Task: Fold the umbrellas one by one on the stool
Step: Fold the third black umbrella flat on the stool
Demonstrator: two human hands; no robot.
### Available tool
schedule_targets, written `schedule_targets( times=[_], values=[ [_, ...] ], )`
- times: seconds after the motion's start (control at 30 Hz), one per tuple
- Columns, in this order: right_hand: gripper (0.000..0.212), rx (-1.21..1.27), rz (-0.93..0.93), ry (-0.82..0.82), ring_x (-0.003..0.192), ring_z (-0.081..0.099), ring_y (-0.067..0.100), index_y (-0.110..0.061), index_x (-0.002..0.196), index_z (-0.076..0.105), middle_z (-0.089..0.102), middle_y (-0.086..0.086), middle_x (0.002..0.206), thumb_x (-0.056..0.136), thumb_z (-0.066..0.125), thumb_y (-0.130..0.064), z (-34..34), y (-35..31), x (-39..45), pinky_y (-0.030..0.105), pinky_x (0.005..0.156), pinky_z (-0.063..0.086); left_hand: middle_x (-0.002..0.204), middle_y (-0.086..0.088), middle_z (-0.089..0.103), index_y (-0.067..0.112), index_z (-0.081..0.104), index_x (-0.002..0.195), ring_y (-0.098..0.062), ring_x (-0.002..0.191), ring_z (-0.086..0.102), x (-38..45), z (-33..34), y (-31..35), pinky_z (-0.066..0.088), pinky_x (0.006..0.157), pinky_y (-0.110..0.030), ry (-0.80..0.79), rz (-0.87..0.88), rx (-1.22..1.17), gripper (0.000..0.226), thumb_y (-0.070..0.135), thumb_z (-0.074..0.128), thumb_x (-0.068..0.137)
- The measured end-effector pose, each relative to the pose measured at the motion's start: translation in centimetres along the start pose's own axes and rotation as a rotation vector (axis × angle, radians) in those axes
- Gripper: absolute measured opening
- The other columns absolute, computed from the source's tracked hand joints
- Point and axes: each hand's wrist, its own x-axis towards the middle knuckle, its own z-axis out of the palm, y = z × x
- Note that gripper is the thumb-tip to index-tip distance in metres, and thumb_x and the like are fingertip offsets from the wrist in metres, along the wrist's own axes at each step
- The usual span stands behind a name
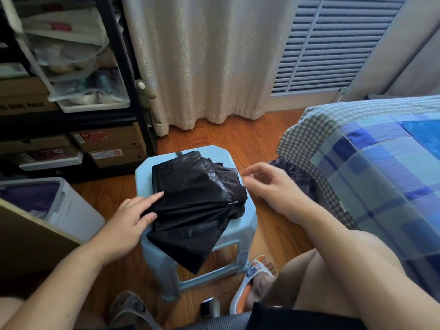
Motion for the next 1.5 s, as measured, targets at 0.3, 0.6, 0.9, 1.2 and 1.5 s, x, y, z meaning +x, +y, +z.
schedule_targets(
  times=[0.3, 0.6, 0.9, 1.2, 1.5],
  values=[
    [0.018, 0.08, 0.032, -0.003, 0.072, 0.053, 0.013, -0.013, 0.08, 0.065, 0.061, 0.008, 0.074, 0.093, 0.075, -0.021, 1.8, 1.5, -0.2, 0.029, 0.07, 0.044, 0.136, 0.015, 0.05, 0.048, 0.036, 0.149, -0.005, 0.126, 0.037, 0.2, -0.1, 1.0, 0.026, 0.107, -0.026, 0.011, 0.006, 0.008, 0.055, 0.018, 0.052, 0.106],
    [0.02, -0.019, 0.045, 0.208, 0.071, 0.054, 0.014, -0.02, 0.077, 0.061, 0.063, -0.002, 0.076, 0.095, 0.071, -0.02, 4.0, 1.6, 3.3, 0.033, 0.07, 0.045, 0.138, 0.01, 0.052, 0.047, 0.037, 0.153, -0.005, 0.134, 0.042, 0.0, -0.9, 1.4, 0.032, 0.117, -0.034, -0.001, -0.06, -0.088, 0.063, 0.018, 0.06, 0.102],
    [0.033, -0.348, 0.154, 0.466, 0.075, 0.054, 0.025, -0.011, 0.077, 0.056, 0.059, -0.001, 0.07, 0.098, 0.056, -0.036, 3.1, 2.5, 4.3, 0.036, 0.066, 0.032, 0.122, 0.004, 0.052, 0.021, 0.051, 0.145, -0.019, 0.124, 0.049, 0.7, 1.2, 1.5, 0.035, 0.105, -0.029, 0.234, -0.054, -0.002, 0.049, 0.015, 0.064, 0.099],
    [0.053, -0.473, -0.153, -0.146, 0.1, 0.05, 0.009, -0.024, 0.109, 0.069, 0.051, -0.013, 0.104, 0.077, 0.075, -0.066, 7.9, 3.4, -3.2, 0.025, 0.089, 0.042, 0.103, 0.001, 0.058, 0.016, 0.057, 0.105, -0.02, 0.099, 0.053, 0.2, 1.6, 2.1, 0.04, 0.083, -0.031, 0.397, -0.151, -0.029, 0.031, 0.028, 0.08, 0.087],
    [0.043, -0.019, -0.081, 0.072, 0.063, 0.04, 0.007, 0.0, 0.074, 0.049, 0.043, -0.005, 0.065, 0.094, 0.072, -0.031, 7.7, -2.5, -3.2, 0.034, 0.063, 0.032, 0.096, -0.001, 0.066, 0.017, 0.061, 0.114, -0.014, 0.087, 0.063, -1.5, -0.7, 2.5, 0.046, 0.076, -0.016, 0.283, -0.153, -0.325, 0.015, 0.017, 0.065, 0.099]
  ],
)
